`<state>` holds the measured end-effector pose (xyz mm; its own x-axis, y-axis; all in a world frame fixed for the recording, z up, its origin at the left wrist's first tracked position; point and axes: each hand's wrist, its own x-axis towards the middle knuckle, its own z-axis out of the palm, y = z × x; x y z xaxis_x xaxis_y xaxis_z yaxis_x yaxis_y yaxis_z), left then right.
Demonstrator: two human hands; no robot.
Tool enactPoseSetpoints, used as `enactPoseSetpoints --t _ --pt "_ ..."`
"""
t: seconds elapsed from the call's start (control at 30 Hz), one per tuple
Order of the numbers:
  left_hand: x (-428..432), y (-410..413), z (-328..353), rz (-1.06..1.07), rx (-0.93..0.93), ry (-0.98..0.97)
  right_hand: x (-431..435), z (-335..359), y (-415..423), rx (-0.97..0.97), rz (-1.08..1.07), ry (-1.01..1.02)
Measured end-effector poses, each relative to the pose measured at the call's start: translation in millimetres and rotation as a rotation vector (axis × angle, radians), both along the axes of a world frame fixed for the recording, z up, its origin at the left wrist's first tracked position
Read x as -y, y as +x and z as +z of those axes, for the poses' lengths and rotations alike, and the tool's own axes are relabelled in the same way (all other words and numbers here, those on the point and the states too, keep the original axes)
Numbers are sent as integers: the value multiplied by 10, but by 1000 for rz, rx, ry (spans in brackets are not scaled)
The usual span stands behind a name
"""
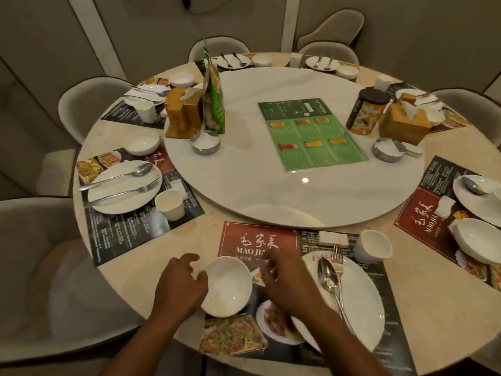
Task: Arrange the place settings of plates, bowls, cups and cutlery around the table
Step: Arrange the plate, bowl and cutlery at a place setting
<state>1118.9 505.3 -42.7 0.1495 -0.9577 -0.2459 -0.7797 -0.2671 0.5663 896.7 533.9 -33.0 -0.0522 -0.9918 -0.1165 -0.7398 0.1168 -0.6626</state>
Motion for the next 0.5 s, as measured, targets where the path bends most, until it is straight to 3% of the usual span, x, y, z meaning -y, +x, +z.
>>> enactPoseSetpoints --t 0.17,0.5 --pt "55 145 -100 -28 -240 156 -40 -172 467 66 -59 205" --pt "641 21 -92 -76 -536 206 433 -172 359 76 -393 143"
